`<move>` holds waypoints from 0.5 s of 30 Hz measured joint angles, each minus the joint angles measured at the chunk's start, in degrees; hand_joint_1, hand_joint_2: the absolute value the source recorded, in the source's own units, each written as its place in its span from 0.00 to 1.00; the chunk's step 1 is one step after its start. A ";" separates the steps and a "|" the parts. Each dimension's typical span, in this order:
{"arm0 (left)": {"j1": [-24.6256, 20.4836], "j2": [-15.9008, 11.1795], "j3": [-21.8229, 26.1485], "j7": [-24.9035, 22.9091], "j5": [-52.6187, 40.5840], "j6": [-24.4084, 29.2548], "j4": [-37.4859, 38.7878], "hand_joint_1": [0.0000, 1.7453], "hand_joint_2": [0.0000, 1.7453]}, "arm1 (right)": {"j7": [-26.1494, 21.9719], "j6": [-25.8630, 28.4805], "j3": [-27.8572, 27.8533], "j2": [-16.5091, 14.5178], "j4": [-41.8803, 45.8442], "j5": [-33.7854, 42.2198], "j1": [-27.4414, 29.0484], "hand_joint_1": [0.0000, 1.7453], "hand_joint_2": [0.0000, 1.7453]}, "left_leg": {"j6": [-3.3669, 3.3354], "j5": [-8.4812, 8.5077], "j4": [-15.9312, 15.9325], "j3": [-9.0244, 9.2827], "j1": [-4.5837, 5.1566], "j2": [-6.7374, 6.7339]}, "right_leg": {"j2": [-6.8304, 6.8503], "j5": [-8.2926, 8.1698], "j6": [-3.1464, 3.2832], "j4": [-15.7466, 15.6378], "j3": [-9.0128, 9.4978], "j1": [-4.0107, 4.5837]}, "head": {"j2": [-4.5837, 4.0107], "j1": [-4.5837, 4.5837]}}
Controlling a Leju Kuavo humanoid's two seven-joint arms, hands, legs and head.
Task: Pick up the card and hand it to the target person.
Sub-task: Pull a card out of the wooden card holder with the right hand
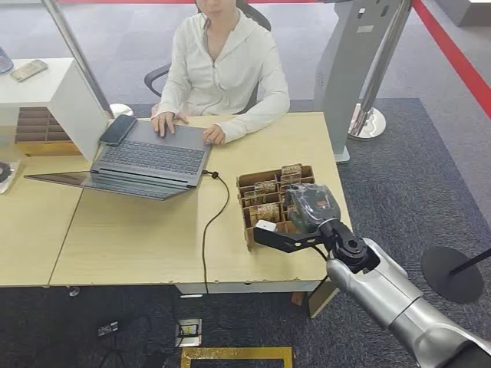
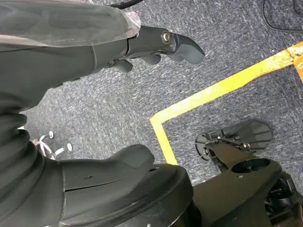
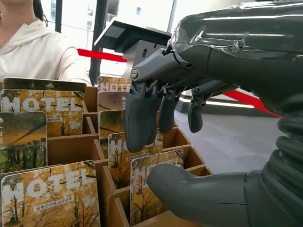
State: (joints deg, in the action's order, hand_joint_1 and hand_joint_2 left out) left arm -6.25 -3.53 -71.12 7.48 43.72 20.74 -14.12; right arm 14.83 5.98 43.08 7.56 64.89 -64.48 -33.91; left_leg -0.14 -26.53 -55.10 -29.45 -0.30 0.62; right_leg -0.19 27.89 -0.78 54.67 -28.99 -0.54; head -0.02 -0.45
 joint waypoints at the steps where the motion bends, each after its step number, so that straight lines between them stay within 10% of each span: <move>1: 0.00 0.00 0.00 0.00 0.01 0.00 0.00 0.00 1.00 | 0.00 -0.01 0.00 0.00 -0.03 0.00 0.00 0.56 1.00 | 0.00 0.00 0.00 0.00 0.00 0.00 | 0.00 0.00 0.00 0.00 0.00 0.00 | 0.00 0.00; 15: -0.02 0.18 0.00 -0.04 0.09 0.00 0.00 0.00 1.00 | 1.87 -1.65 0.08 0.00 -1.03 -0.01 -0.90 0.57 1.00 | 0.00 0.00 0.00 -0.01 0.00 0.00 | 0.01 0.00 0.00 0.00 0.00 0.00 | 0.00 0.02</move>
State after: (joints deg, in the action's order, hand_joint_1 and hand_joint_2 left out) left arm -6.27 -3.35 -71.12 7.44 43.81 20.74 -14.12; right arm 16.70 4.33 43.16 7.56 63.87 -64.48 -34.81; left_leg -0.14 -26.53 -55.11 -29.47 -0.30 0.62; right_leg -0.18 27.89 -0.78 54.67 -28.99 -0.54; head -0.02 -0.43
